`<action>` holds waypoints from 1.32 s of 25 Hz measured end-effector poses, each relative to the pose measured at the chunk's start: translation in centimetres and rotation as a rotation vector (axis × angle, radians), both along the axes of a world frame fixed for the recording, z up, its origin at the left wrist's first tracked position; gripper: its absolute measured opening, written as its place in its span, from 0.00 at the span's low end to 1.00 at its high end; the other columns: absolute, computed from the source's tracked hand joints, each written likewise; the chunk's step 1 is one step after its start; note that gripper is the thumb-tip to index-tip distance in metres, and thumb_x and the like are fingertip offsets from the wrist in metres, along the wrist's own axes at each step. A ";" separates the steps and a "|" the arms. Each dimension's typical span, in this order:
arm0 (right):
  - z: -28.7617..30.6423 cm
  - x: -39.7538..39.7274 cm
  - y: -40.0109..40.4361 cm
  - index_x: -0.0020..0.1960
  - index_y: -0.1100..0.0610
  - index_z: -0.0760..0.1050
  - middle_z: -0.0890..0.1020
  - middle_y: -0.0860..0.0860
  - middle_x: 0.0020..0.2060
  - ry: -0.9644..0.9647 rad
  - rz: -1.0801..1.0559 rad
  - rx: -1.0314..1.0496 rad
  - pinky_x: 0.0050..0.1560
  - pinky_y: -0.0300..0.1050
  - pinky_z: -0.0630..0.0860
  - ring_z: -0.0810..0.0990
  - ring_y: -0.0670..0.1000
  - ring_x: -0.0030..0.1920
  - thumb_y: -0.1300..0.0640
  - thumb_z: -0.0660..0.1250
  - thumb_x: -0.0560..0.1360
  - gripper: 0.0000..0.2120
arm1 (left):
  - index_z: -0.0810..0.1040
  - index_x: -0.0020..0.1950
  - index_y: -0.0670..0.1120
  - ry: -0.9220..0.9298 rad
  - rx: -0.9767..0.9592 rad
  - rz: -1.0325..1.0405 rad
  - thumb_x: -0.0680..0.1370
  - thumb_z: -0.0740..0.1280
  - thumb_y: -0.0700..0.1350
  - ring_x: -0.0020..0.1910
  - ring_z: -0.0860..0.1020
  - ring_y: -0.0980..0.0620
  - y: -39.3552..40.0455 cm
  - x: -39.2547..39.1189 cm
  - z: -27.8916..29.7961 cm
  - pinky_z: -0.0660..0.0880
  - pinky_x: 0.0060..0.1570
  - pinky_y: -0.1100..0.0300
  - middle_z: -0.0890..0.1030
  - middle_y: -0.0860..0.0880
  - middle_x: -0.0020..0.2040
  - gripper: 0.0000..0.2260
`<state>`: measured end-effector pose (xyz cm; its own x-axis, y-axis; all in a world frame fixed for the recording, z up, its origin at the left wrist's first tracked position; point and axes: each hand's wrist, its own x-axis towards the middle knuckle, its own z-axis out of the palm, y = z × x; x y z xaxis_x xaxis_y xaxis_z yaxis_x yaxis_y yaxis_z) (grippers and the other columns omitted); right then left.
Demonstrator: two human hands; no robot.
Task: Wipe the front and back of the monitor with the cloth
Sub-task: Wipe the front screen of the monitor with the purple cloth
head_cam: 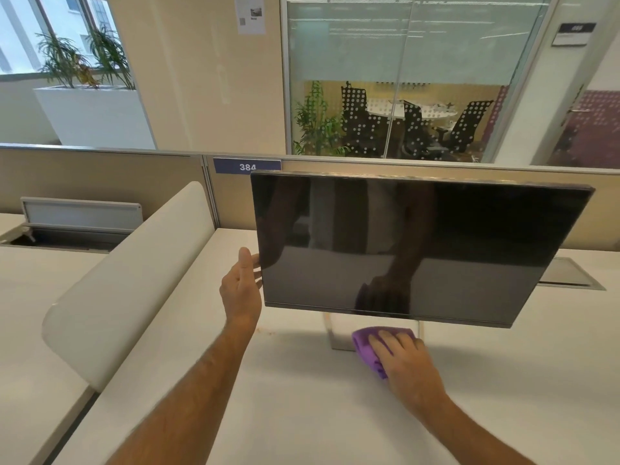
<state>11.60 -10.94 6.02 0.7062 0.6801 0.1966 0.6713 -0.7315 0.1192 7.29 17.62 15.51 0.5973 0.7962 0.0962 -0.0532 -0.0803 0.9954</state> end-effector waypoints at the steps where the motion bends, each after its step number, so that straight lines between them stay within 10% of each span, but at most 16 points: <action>1: -0.3 0.7 -1.8 0.53 0.58 0.84 0.85 0.57 0.47 -0.014 -0.061 -0.012 0.39 0.53 0.82 0.84 0.60 0.43 0.55 0.87 0.45 0.36 | 0.80 0.61 0.47 -0.001 -0.003 0.004 0.75 0.50 0.68 0.57 0.80 0.46 0.0 0.0 0.0 0.76 0.60 0.49 0.82 0.46 0.60 0.33; 7: -1.2 5.0 -7.1 0.57 0.65 0.81 0.85 0.62 0.47 0.038 -0.306 0.007 0.40 0.59 0.83 0.85 0.65 0.42 0.65 0.85 0.46 0.39 | 0.80 0.58 0.50 -0.015 -0.008 0.030 0.75 0.50 0.68 0.54 0.80 0.48 -0.2 0.2 0.0 0.77 0.56 0.54 0.82 0.49 0.57 0.30; 12: -1.6 7.8 -5.6 0.76 0.50 0.61 0.74 0.51 0.69 0.079 -0.412 -0.063 0.66 0.47 0.69 0.74 0.54 0.66 0.52 0.65 0.76 0.29 | 0.80 0.56 0.51 -0.016 -0.022 0.048 0.76 0.51 0.67 0.54 0.80 0.49 -0.4 0.2 -0.1 0.76 0.54 0.56 0.81 0.51 0.55 0.27; 17: -1.4 7.8 -4.5 0.62 0.47 0.68 0.76 0.49 0.60 0.170 -0.419 -0.113 0.59 0.48 0.72 0.75 0.53 0.61 0.56 0.63 0.76 0.16 | 0.79 0.56 0.52 -0.009 -0.016 0.042 0.74 0.51 0.68 0.55 0.80 0.49 -0.5 0.2 0.0 0.75 0.56 0.55 0.81 0.51 0.56 0.27; 33: -2.9 2.8 -4.5 0.69 0.51 0.71 0.77 0.51 0.65 0.214 -0.248 -0.013 0.64 0.49 0.69 0.75 0.55 0.62 0.51 0.72 0.72 0.27 | 0.80 0.61 0.48 -0.003 -0.015 0.073 0.76 0.52 0.67 0.57 0.80 0.47 -0.6 0.5 -0.2 0.76 0.60 0.50 0.81 0.47 0.60 0.30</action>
<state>14.41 -15.43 3.10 0.8748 0.4841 0.0188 0.4841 -0.8750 0.0050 7.75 17.07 15.30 0.5372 0.8391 0.0852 -0.0508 -0.0686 0.9963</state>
